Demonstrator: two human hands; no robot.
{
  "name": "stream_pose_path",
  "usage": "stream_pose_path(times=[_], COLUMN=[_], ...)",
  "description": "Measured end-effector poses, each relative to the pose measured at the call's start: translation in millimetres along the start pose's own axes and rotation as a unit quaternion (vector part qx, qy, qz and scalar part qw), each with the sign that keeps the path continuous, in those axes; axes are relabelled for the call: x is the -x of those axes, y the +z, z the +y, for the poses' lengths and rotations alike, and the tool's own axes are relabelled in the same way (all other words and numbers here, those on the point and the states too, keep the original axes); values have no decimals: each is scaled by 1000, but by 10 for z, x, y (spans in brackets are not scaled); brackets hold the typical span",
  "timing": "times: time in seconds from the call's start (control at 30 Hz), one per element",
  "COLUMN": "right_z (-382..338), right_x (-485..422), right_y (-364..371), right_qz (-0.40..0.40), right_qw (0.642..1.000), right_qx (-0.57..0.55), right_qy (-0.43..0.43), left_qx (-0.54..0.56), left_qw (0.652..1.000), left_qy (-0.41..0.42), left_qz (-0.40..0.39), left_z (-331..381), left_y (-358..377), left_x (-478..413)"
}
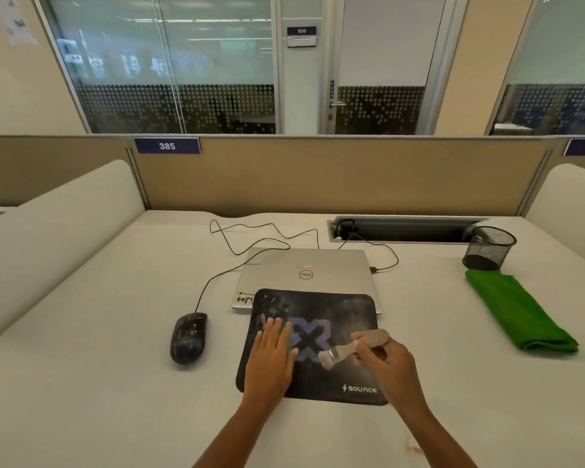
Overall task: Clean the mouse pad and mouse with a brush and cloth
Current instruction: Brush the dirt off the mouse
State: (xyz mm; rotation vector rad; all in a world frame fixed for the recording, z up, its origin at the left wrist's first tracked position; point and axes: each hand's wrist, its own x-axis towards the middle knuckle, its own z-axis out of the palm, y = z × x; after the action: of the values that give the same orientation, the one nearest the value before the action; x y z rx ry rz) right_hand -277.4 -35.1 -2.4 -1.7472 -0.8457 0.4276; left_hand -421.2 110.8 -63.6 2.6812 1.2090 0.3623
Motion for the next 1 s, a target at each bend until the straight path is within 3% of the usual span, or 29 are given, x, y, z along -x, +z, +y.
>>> stream_pose_path(times=[0.17, 0.3, 0.4, 0.53, 0.73, 1.0], right_z=[-178, -229, -285, -503, -634, -739], right_x=[-94, -215, -327, -458, -661, -875], right_y=[623, 1066, 1348, 1673, 2057, 2369], right_qz=[-61, -43, -24, -20, 12, 42], right_qw=[993, 994, 992, 993, 987, 975], right_qx=[-96, -87, -102, -113, -146, -179], right_qy=[41, 43, 63, 31, 68, 124], left_qx=[6, 20, 102, 154, 207, 231], left_qw=[1000, 998, 992, 987, 974, 965], left_qy=[5, 16, -23, -32, -25, 52], left_qz=[29, 53, 70, 17, -93, -118], left_z=[-567, -1023, -1426, -1882, -2188, -2250], left_y=[-377, -668, -680, -625, -586, -556], left_x=[-53, -56, -49, -38, -73, -112])
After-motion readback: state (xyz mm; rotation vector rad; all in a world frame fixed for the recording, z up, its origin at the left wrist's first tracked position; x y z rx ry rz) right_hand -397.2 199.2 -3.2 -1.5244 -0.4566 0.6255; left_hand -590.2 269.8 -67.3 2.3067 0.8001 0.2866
